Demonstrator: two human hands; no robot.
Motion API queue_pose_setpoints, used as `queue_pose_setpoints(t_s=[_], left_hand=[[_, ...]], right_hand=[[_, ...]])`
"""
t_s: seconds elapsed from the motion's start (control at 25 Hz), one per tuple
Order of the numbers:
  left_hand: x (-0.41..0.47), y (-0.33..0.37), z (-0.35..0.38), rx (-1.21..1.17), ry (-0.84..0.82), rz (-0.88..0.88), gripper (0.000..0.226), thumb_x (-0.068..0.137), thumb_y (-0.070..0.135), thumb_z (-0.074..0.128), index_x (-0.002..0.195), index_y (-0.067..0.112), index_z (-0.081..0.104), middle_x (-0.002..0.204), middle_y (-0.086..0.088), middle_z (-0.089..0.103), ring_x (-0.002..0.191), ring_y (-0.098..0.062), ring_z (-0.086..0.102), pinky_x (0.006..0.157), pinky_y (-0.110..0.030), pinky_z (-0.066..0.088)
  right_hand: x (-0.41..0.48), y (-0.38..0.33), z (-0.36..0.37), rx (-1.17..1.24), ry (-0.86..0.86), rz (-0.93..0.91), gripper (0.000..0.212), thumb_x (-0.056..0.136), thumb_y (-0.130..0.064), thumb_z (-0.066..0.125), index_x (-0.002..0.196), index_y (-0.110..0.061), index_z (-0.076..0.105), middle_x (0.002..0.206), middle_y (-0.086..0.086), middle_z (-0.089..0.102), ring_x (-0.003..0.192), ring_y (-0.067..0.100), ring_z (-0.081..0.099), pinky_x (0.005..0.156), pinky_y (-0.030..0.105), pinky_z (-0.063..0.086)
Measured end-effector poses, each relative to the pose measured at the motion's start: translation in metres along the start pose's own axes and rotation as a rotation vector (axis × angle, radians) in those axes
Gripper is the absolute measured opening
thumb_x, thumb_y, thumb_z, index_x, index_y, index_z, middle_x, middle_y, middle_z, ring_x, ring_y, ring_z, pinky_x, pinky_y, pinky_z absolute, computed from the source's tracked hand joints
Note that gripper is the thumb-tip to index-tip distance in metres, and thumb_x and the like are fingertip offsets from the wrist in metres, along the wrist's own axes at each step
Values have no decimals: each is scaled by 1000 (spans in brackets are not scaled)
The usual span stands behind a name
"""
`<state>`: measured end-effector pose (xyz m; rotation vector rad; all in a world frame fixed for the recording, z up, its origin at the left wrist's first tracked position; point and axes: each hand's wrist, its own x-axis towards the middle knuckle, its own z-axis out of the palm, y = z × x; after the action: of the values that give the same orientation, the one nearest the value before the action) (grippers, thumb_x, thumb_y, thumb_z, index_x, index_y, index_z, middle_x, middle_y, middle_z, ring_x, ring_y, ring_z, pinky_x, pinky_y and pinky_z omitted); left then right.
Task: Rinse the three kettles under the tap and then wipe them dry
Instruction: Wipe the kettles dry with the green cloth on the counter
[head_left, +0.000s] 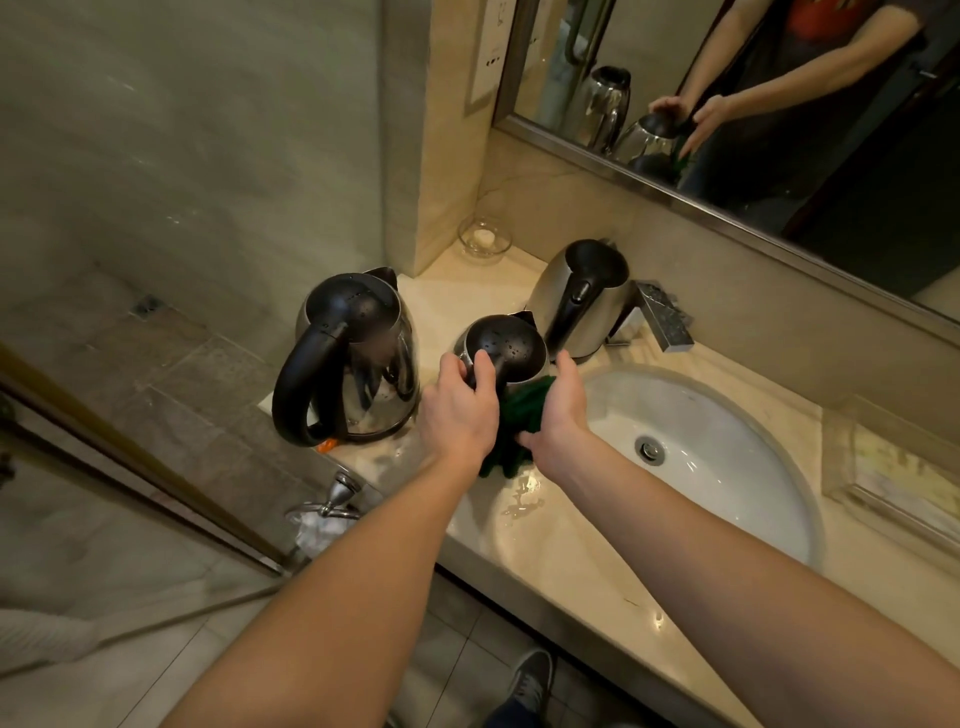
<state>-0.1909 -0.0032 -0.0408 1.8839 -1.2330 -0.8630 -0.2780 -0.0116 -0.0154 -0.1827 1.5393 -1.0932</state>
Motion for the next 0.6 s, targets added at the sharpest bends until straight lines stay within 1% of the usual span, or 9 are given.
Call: queue_pose_setpoints(t_s=[0.08, 0.2, 0.32, 0.4, 0.48, 0.6], left_hand=[[2, 0, -1, 8, -5, 5, 40, 102, 50, 35, 94, 13, 50, 84, -5, 54, 79, -23, 48, 69, -34, 35], [3, -1, -1, 14, -13, 15, 41, 102, 50, 35, 95, 13, 51, 83, -3, 54, 79, -22, 48, 69, -34, 37], [0, 0, -2, 38, -15, 19, 40, 101, 51, 34, 96, 15, 50, 79, 0, 51, 77, -21, 49, 67, -34, 36], [-1, 0, -3, 89, 2, 4, 40, 100, 53, 34, 97, 16, 50, 80, -1, 53, 76, -22, 51, 68, -34, 35], [-6, 2, -2, 119, 54, -21, 41, 99, 55, 34, 98, 17, 50, 83, -3, 57, 76, -23, 51, 69, -35, 35], [-14, 16, 6, 64, 161, -83, 39, 98, 53, 35, 95, 16, 46, 89, -2, 55, 76, -23, 49, 70, -35, 32]], right_hand=[[4, 8, -3, 70, -26, 72, 66, 92, -64, 40, 136, -15, 48, 115, 12, 59, 120, 33, 54, 106, 52, 41], [7, 18, -5, 110, -27, 127, 72, 91, -68, 38, 137, -12, 47, 116, 16, 60, 118, 36, 56, 105, 55, 43], [4, 18, -6, 141, -25, 117, 72, 92, -66, 37, 137, -11, 47, 120, 16, 60, 120, 36, 55, 105, 56, 42], [-1, 12, -7, 136, -21, 76, 69, 94, -64, 38, 139, -12, 46, 116, 14, 58, 124, 35, 52, 108, 54, 40], [-8, 3, -7, 118, -8, 21, 63, 96, -59, 41, 139, -13, 45, 109, 9, 55, 127, 33, 50, 109, 52, 39], [-14, -9, -9, 60, 2, -48, 54, 99, -52, 41, 139, -17, 45, 103, 2, 51, 124, 30, 51, 105, 48, 40]])
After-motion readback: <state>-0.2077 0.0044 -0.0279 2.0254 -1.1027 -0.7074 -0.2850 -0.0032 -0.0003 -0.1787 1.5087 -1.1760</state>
